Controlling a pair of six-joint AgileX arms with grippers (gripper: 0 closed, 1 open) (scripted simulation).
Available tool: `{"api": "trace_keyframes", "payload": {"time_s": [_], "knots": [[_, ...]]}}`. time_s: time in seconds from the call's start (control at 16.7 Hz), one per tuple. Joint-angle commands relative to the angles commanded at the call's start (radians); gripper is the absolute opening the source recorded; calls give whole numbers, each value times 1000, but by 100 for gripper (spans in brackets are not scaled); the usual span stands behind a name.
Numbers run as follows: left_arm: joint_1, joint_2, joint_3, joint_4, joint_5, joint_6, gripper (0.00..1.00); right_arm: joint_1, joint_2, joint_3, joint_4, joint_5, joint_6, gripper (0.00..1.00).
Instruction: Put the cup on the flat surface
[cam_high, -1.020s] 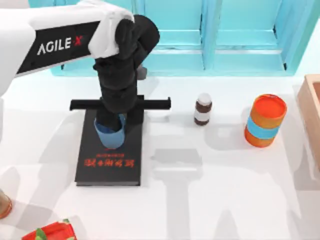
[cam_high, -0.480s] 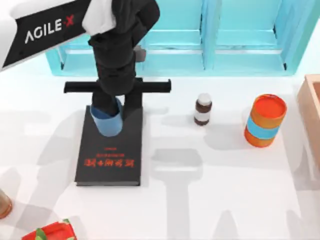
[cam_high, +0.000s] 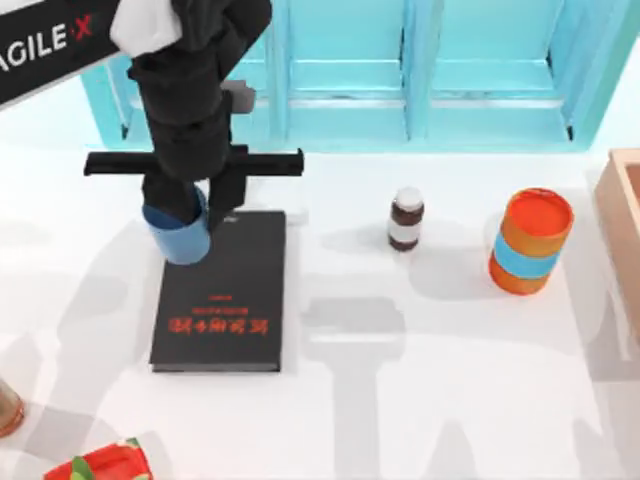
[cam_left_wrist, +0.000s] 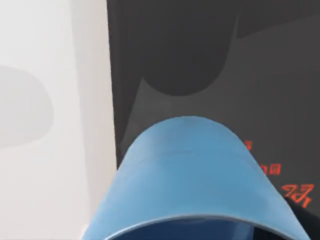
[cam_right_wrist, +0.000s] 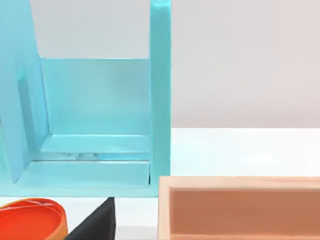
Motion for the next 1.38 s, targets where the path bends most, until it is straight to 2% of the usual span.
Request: {"api": "trace_keyframes", "payload": {"time_s": [0.3,0.48,0.84,1.2,1.38], "knots": [[252,-197,-178,-16,-19,245,0,0,0,0,0,0,0,100],[333,-275,-251,-24,-27,327,0,0,0,0,0,0,0,100],[338,-273,-270,-7,-30,336,0,0,0,0,0,0,0,100],[369,-245,-437,198,-28,363,0,0,0,0,0,0,0,100],[374,-239,-464,225,-27,368,0,0,0,0,0,0,0,100]]}}
